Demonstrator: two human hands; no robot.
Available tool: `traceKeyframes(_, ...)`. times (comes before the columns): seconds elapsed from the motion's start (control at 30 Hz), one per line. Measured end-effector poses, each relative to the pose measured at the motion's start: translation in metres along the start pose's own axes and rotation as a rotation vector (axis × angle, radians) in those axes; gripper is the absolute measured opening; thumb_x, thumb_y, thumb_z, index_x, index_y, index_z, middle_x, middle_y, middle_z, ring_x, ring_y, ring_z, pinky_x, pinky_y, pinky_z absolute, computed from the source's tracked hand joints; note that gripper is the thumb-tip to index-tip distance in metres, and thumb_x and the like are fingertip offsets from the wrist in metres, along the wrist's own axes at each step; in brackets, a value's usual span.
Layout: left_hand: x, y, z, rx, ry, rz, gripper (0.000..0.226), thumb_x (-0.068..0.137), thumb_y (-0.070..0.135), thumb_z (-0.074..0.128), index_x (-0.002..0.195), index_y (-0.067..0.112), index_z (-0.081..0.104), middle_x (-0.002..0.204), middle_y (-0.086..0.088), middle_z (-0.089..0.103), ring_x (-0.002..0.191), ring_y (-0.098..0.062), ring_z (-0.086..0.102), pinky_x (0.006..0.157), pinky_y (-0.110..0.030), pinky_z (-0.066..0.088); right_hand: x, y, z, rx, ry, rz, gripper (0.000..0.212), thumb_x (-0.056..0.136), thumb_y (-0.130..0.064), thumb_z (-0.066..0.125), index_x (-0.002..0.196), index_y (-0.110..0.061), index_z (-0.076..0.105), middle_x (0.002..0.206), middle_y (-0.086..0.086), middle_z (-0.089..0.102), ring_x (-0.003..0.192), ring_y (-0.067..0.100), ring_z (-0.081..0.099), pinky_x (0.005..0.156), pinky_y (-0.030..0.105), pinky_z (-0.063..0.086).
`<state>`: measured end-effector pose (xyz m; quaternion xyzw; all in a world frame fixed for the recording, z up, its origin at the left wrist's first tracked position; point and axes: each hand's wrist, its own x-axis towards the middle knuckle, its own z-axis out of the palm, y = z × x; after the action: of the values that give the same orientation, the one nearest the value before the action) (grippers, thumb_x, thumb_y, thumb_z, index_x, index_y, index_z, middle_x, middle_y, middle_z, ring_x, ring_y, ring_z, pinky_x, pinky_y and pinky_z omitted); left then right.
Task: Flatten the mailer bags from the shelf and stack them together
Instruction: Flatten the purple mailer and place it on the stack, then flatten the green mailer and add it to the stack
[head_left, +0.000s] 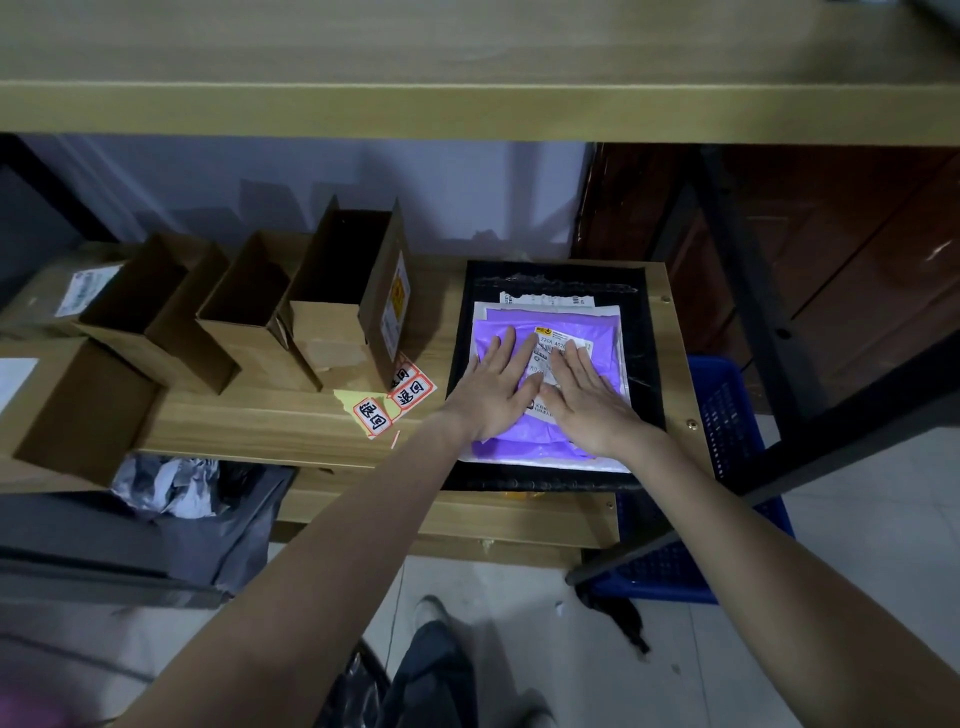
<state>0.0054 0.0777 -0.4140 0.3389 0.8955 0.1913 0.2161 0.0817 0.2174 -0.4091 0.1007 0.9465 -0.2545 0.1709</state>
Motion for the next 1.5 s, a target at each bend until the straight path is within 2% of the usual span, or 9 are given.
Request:
traceKeyframes(0.27,-0.011,0.0,-0.015,0.32,-0.014,0.076,0.06,0.096,0.059,0.008,0.147,0.038,-0.016,0.156,0.005,-0.026,0.142,-0.012,-0.025,0.112,-0.042,-0.019,-0.013,-0.011,-0.034,-0.123,-0.021,0.009,0.064,0.097,-0.043,0.039,0.15,-0.025,0.01,0.16,0.001,-0.006,0.147,0.022,-0.005,0.117,0.043,0.011)
traceKeyframes(0.4,-0.039,-0.002,-0.027,0.336,0.065,0.185,0.065,0.098,0.054,0.025,0.149,0.035,-0.009,0.158,0.004,-0.018,0.146,-0.013,-0.014,0.117,-0.042,-0.01,-0.038,-0.016,-0.044,-0.14,0.114,-0.078,0.061,0.094,-0.025,0.051,0.148,-0.022,0.024,0.159,0.005,0.003,0.146,0.023,0.005,0.113,0.042,0.023)
traceKeyframes(0.57,-0.076,0.007,-0.065,0.362,0.152,0.261,0.074,0.092,0.053,0.044,0.151,0.031,0.005,0.161,0.003,-0.003,0.148,-0.015,0.001,0.119,-0.042,0.007,-0.073,-0.034,-0.066,-0.104,0.167,-0.162,0.052,0.093,-0.026,0.052,0.142,-0.022,0.036,0.155,0.003,0.022,0.143,0.021,0.019,0.112,0.035,0.024)
traceKeyframes(0.73,-0.122,0.024,-0.11,0.27,0.254,0.35,0.066,0.092,0.044,0.054,0.149,0.03,0.023,0.159,0.003,0.016,0.144,-0.015,0.022,0.11,-0.022,0.02,-0.111,-0.071,-0.096,-0.169,0.24,-0.323,0.042,0.091,-0.029,0.053,0.132,-0.021,0.049,0.138,-0.001,0.047,0.13,0.016,0.039,0.107,0.034,0.035)
traceKeyframes(0.97,-0.201,0.055,-0.174,0.259,0.413,0.412,0.049,0.09,0.046,0.049,0.135,0.029,0.048,0.149,0.008,0.039,0.134,-0.005,0.038,0.108,-0.022,0.033,-0.164,-0.143,-0.135,-0.17,0.36,-0.587,0.024,0.088,-0.026,0.057,0.111,-0.021,0.064,0.103,-0.003,0.066,0.097,0.012,0.06,0.088,0.032,0.047)
traceKeyframes(1.07,-0.232,0.064,-0.202,0.267,0.496,0.457,0.043,0.089,0.047,0.045,0.126,0.026,0.057,0.136,0.011,0.053,0.126,-0.004,0.048,0.1,-0.034,0.044,-0.184,-0.176,-0.151,-0.129,0.376,-0.684,0.017,0.088,-0.024,0.058,0.102,-0.023,0.068,0.09,-0.004,0.069,0.078,0.009,0.062,0.074,0.025,0.049)
traceKeyframes(1.17,-0.255,0.064,-0.228,0.249,0.576,0.481,0.036,0.091,0.042,0.047,0.119,0.025,0.061,0.125,0.013,0.058,0.117,-0.004,0.054,0.093,-0.037,0.048,-0.194,-0.205,-0.167,-0.109,0.418,-0.772,0.012,0.088,-0.021,0.058,0.093,-0.022,0.069,0.081,0.0,0.069,0.072,0.016,0.061,0.066,0.022,0.045)
traceKeyframes(1.27,-0.27,0.056,-0.258,0.243,0.658,0.468,0.034,0.091,0.04,0.049,0.118,0.024,0.063,0.122,0.01,0.059,0.114,-0.008,0.056,0.093,-0.038,0.048,-0.192,-0.233,-0.185,-0.108,0.493,-0.849,0.011,0.088,-0.019,0.058,0.091,-0.02,0.068,0.083,-0.002,0.069,0.073,0.015,0.06,0.069,0.024,0.045)
traceKeyframes(1.5,-0.292,0.004,-0.325,0.29,0.834,0.314,0.037,0.092,0.044,0.046,0.118,0.024,0.062,0.124,0.007,0.053,0.12,-0.006,0.048,0.101,-0.032,0.04,-0.147,-0.291,-0.222,-0.14,0.553,-0.938,0.014,0.089,-0.019,0.055,0.101,-0.026,0.057,0.093,-0.008,0.057,0.083,0.004,0.054,0.074,0.012,0.038)
